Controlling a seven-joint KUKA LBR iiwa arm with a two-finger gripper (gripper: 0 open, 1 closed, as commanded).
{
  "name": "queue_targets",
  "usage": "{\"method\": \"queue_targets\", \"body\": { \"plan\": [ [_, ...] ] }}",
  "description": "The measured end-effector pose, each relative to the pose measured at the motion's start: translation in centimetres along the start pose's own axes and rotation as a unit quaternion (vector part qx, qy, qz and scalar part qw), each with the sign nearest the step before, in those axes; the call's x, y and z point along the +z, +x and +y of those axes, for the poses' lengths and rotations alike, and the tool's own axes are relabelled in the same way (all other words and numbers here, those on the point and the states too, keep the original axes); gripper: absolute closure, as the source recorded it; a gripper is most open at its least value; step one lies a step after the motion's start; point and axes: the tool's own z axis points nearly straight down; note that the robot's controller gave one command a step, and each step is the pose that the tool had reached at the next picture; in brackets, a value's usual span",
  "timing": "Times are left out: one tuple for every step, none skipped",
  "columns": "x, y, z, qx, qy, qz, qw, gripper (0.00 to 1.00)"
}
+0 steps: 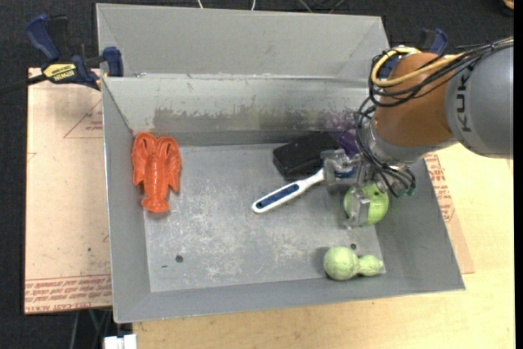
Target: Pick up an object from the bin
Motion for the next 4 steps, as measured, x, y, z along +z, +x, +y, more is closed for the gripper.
{"method": "queue_targets", "body": {
  "plan": [
    [0.82, 4.42, -2.37, -0.02, 0.0, -0.0029, 0.9998, 1.0],
    [0.83, 4.42, -2.37, -0.02, 0.0, -0.0029, 0.9998, 1.0],
    [0.83, 4.42, -2.37, -0.02, 0.0, -0.0029, 0.9998, 1.0],
    [0.83, 4.42, -2.37, -0.02, 0.0, -0.0029, 0.9998, 1.0]
  ]
}}
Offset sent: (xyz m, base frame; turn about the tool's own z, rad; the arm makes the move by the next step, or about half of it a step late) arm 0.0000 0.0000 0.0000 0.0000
